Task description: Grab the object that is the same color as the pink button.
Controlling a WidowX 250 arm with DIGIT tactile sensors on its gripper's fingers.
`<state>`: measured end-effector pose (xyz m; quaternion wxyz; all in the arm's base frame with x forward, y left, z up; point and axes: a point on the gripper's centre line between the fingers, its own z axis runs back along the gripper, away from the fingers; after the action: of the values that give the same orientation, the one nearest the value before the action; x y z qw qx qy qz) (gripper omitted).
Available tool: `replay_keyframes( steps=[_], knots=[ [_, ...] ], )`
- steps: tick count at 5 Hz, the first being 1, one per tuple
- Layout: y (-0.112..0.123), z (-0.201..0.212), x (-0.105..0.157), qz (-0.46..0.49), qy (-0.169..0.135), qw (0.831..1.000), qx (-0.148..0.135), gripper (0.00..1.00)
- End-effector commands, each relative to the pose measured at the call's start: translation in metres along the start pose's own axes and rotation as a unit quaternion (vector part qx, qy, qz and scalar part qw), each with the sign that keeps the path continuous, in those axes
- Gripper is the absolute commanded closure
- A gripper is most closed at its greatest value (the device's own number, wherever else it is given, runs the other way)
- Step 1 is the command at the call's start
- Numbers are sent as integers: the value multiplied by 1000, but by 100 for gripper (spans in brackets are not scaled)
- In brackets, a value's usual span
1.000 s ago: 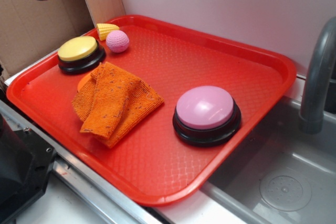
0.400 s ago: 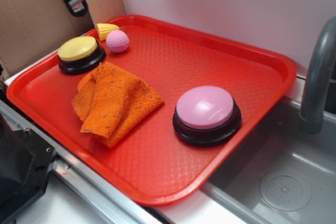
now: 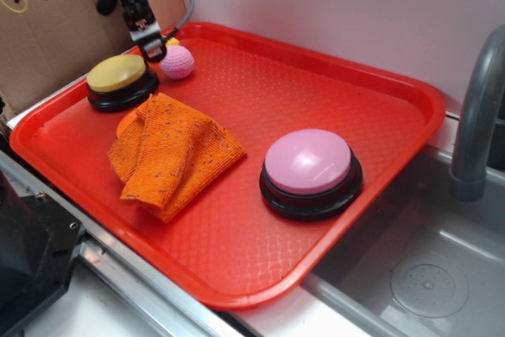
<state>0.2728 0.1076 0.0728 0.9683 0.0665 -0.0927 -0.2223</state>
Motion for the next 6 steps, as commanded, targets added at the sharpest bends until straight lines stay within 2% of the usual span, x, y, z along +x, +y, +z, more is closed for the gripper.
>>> replay_keyframes(
  steps=[1,2,3,4,5,6],
  knots=[
    [20,-18,15,-15,-27,1000,1,0],
    [20,-32,19,-19,-2,1000,-1,0],
    [21,-41,19,-15,26,1000,6,7],
    [20,-43,20,-14,23,1000,3,87],
    [18,-39,22,-1,9,1000,0,100],
    [12,-7,22,59,3,998,-9,100]
  ],
)
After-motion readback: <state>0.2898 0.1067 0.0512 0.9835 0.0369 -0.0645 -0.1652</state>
